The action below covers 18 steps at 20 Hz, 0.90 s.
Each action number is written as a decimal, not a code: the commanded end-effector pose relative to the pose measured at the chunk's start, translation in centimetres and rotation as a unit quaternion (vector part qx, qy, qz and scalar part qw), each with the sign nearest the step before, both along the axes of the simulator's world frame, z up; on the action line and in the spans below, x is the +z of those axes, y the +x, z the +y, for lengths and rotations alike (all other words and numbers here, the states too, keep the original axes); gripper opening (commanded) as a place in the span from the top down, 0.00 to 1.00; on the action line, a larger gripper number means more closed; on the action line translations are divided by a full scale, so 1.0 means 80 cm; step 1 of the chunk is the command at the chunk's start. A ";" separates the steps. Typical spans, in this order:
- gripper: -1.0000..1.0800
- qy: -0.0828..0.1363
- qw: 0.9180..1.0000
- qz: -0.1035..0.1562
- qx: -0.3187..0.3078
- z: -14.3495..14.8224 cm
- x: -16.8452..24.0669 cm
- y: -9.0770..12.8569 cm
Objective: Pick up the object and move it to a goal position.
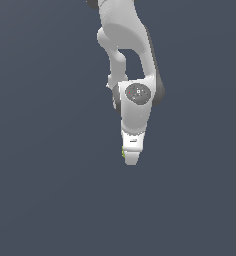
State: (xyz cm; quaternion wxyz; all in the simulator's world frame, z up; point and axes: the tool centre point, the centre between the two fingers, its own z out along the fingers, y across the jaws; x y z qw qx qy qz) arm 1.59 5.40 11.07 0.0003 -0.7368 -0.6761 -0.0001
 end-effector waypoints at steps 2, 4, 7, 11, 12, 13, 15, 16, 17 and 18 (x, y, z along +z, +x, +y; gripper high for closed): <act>1.00 0.000 1.000 0.000 0.000 0.006 0.041 0.010; 1.00 0.001 1.000 0.000 0.001 0.010 0.066 0.016; 1.00 0.001 1.000 0.000 0.001 0.015 0.106 0.026; 1.00 0.001 1.000 0.000 0.001 0.022 0.158 0.039; 1.00 0.001 1.000 0.000 0.001 0.024 0.170 0.042; 1.00 0.001 1.000 0.000 0.001 0.026 0.183 0.046; 1.00 0.001 1.000 0.000 0.001 0.029 0.207 0.052; 1.00 0.001 1.000 0.000 0.000 0.030 0.218 0.055; 1.00 0.001 1.000 0.000 0.000 0.031 0.229 0.058; 1.00 0.001 1.000 0.000 0.000 0.033 0.239 0.061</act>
